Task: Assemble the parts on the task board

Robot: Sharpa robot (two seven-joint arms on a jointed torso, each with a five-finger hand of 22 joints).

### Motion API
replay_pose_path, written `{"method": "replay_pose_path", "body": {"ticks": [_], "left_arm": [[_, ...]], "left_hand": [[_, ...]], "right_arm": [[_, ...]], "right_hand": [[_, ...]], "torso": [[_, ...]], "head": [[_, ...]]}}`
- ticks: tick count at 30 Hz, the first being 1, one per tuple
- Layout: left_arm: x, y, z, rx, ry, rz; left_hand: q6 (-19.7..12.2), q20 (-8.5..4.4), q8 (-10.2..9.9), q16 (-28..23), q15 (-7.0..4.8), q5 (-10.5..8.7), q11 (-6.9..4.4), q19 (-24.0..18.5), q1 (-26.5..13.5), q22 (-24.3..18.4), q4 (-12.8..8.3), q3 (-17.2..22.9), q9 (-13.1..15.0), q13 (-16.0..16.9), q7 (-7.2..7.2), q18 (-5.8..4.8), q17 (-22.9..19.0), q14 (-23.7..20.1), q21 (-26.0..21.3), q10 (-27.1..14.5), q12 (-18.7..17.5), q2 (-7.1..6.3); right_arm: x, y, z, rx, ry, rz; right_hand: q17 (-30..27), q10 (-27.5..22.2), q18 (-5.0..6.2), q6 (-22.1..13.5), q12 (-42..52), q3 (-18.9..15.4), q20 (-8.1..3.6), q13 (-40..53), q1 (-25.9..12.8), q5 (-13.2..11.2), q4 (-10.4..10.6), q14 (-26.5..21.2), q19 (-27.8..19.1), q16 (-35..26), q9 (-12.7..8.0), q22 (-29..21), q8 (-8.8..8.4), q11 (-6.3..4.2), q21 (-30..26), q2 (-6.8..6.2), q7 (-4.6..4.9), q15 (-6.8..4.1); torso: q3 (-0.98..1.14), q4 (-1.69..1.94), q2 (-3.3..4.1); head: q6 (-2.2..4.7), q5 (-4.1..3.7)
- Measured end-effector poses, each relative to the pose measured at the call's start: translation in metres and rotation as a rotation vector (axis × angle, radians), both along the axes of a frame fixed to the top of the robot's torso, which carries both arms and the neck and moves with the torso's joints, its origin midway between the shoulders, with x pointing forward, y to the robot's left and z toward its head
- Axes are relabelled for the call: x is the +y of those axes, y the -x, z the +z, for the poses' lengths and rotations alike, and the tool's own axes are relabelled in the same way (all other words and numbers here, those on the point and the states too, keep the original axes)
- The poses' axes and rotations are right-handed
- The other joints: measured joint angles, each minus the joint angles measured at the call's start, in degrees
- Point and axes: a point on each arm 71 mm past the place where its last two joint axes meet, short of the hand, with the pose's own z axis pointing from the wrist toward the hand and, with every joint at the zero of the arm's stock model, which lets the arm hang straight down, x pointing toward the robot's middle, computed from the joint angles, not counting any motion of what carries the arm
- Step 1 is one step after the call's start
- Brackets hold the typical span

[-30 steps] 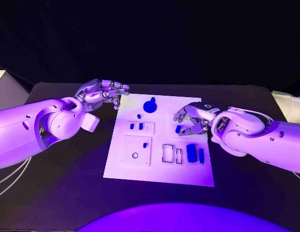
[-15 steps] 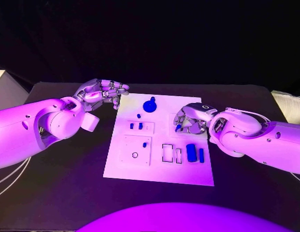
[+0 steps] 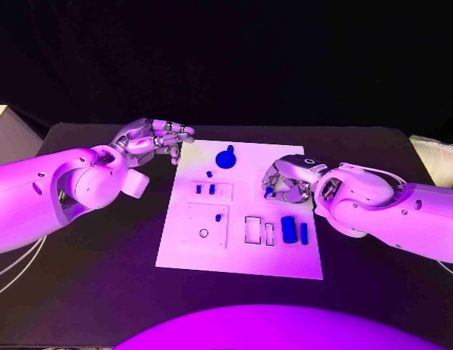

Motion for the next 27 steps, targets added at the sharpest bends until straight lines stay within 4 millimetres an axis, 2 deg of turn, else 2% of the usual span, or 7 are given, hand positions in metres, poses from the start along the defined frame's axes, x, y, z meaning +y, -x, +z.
{"method": "replay_pose_path", "body": {"ticks": [2,11,13,14,16,23,27], "left_arm": [[0.0,0.0,0.0,0.001,0.0,0.0],[0.0,0.0,0.0,0.003,-0.002,0.0],[0.0,-0.001,-0.001,0.003,-0.002,0.001],[0.0,-0.001,-0.001,0.004,-0.003,0.001],[0.0,-0.001,-0.001,0.004,-0.003,0.001],[-0.002,-0.001,-0.001,0.005,-0.003,-0.001],[-0.003,-0.001,-0.001,0.006,-0.003,-0.002]], "left_hand": [[0.0,0.0,0.0,0.0,0.0,0.0,0.0,0.0,0.0,0.0,0.0,0.0,0.0,0.0,0.0,0.0,0.0,0.0,0.0,0.0,0.0,0.0],[0.0,0.0,0.0,0.0,0.0,0.0,0.0,0.0,0.0,0.0,0.0,0.0,0.0,0.0,0.0,0.0,0.0,0.0,0.0,0.0,0.0,0.0],[0.0,0.0,0.0,0.0,0.0,0.0,0.0,0.0,0.0,0.0,0.0,0.0,0.0,0.0,0.0,0.0,0.0,0.0,0.0,0.0,0.0,0.0],[0.0,0.0,0.0,0.0,0.0,0.0,0.0,0.0,0.0,0.0,0.0,0.0,0.0,0.0,0.0,0.0,0.0,0.0,0.0,0.0,0.0,0.0],[0.0,0.0,0.0,0.0,0.0,0.0,0.0,0.0,0.0,0.0,0.0,0.0,0.0,0.0,0.0,0.0,0.0,0.0,0.0,0.0,0.2,0.0],[0.0,0.0,0.0,0.0,0.0,0.0,0.0,0.0,0.0,0.0,0.0,0.0,0.0,0.0,0.0,0.0,0.0,0.0,0.0,0.0,0.2,0.0],[0.0,0.0,0.0,0.0,0.0,0.0,-0.01,0.0,0.0,0.0,0.0,0.0,0.0,0.0,0.0,0.0,0.0,0.0,0.0,0.0,0.2,0.0]], "right_arm": [[0.001,0.001,0.0,-0.003,0.0,0.002],[0.006,0.006,0.006,-0.035,-0.003,0.013],[0.008,0.006,0.012,-0.049,-0.006,0.018],[0.009,0.007,0.015,-0.057,-0.009,0.022],[0.014,0.007,0.022,-0.075,-0.018,0.033],[0.023,0.01,0.047,-0.134,-0.046,0.06],[0.035,0.016,0.053,-0.143,-0.067,0.091]], "right_hand": [[0.2,0.4,-0.43,0.5,-0.7,1.2,-0.11,0.1,0.3,0.0,-0.5,0.1,-0.1,0.0,0.3,0.0,0.49,0.36,0.4,-0.31,-0.14,-0.11],[0.8,1.3,-0.44,1.1,-2.2,4.6,-0.31,0.1,0.5,-0.1,-3.0,0.0,0.1,0.4,0.4,0.0,1.83,1.26,0.9,-1.0,-0.17,-0.41],[0.8,1.3,-0.44,1.1,-2.8,5.1,-0.31,0.1,0.5,0.3,-3.1,0.0,0.1,0.4,0.7,0.0,1.87,1.3,0.9,-1.06,-0.18,-0.41],[0.8,1.4,-0.43,1.1,-3.1,5.6,-0.31,0.1,0.1,0.4,-3.2,0.0,0.1,0.4,2.0,0.0,1.98,1.41,0.9,-1.54,-0.17,-0.41],[0.8,1.6,-0.43,1.0,-3.4,6.9,-0.31,0.1,-0.1,0.4,-4.5,0.0,0.1,0.4,2.7,0.0,2.22,1.56,0.9,-1.75,-0.04,-0.41],[0.8,1.6,-0.44,0.9,-3.6,7.7,-0.31,0.1,-0.8,0.4,-5.3,0.0,0.1,0.4,3.1,0.0,2.31,1.59,1.2,-2.4,0.04,-0.4],[0.9,1.8,-0.43,0.9,-4.0,8.2,-0.31,0.1,-0.9,0.4,-5.3,0.0,0.1,0.4,3.1,0.0,2.31,1.78,1.2,-2.33,0.04,-0.4]], "torso": [[0.0,0.0,-0.01],[0.01,0.01,-0.04],[0.0,0.05,-0.08],[0.0,0.08,-0.1],[-0.07,0.17,-0.14],[-0.21,0.31,-0.24],[-0.29,0.29,-0.3]], "head": [[-0.03,0.0],[0.01,0.14],[0.08,0.2],[0.09,0.21],[0.12,0.21],[0.15,0.36],[0.19,0.44]]}}
